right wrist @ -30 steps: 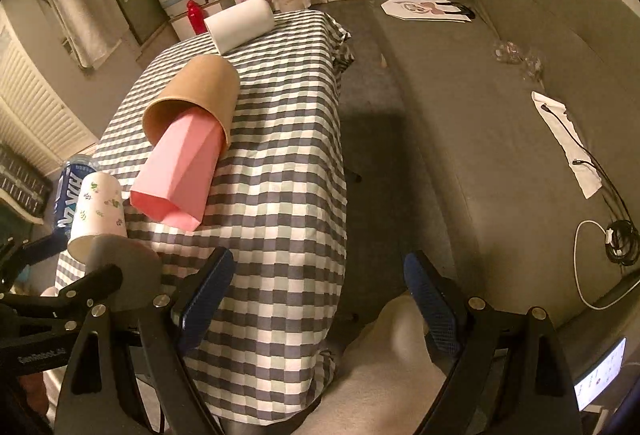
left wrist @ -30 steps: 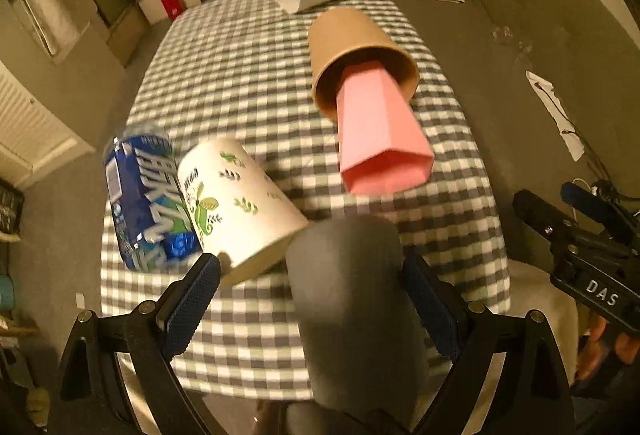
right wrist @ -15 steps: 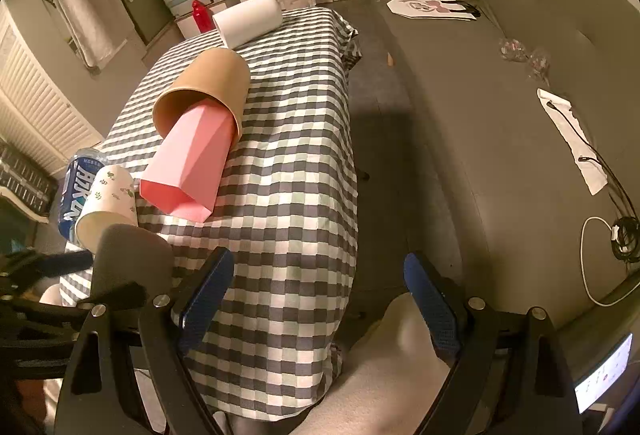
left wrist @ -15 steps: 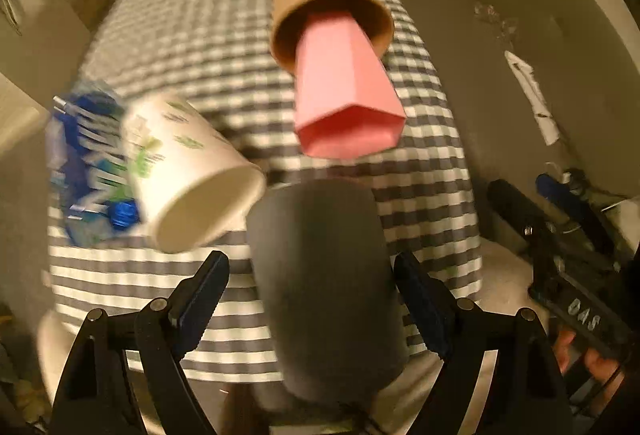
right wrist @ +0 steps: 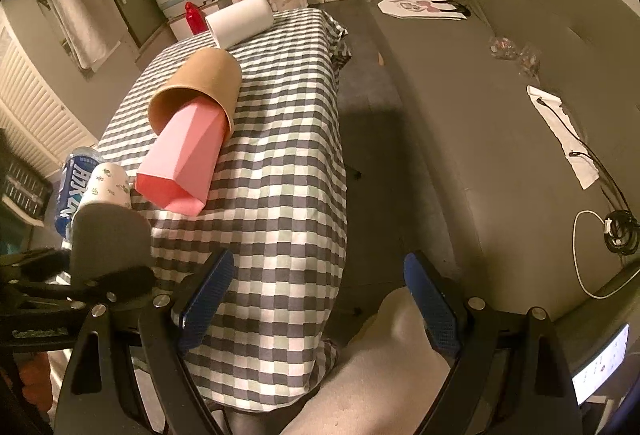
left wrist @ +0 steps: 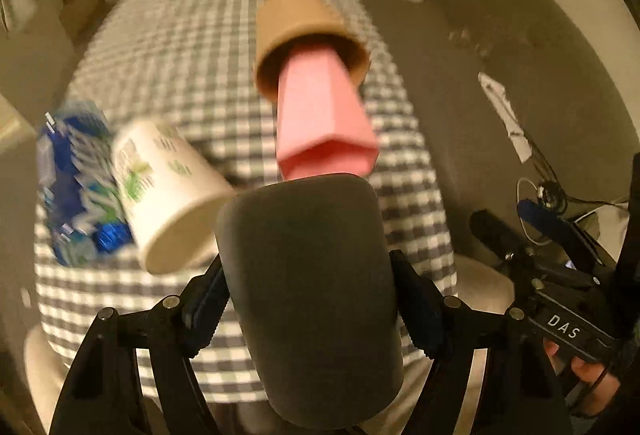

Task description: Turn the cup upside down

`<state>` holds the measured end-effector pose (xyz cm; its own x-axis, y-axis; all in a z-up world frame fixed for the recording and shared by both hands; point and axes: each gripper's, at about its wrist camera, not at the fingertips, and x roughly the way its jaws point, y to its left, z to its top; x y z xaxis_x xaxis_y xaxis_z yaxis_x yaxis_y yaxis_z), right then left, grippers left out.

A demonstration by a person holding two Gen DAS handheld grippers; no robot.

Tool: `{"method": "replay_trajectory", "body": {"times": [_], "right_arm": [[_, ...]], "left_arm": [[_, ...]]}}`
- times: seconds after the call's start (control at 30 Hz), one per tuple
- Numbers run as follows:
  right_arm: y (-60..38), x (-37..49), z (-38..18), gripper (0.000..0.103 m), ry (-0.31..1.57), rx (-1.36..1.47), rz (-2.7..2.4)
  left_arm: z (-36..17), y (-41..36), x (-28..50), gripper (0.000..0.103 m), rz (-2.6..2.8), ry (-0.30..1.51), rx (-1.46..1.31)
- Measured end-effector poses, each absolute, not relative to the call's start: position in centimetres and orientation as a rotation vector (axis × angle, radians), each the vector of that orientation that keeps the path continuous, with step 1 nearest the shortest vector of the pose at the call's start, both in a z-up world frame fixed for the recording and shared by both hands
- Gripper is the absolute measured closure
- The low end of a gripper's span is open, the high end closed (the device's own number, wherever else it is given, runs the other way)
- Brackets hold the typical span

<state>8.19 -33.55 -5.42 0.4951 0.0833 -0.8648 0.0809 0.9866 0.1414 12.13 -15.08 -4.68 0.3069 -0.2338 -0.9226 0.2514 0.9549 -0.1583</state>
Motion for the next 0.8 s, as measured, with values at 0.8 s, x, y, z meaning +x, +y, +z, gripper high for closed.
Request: {"method": "replay_trajectory", "body": {"times": [0.8], "right_arm": [[-30.1, 6.3, -3.7, 0.016, 1.017, 0.107, 0.002]], "left_arm": [[-6.9, -13.6, 5.7, 0.028, -0.321, 0.823, 0.115]]}}
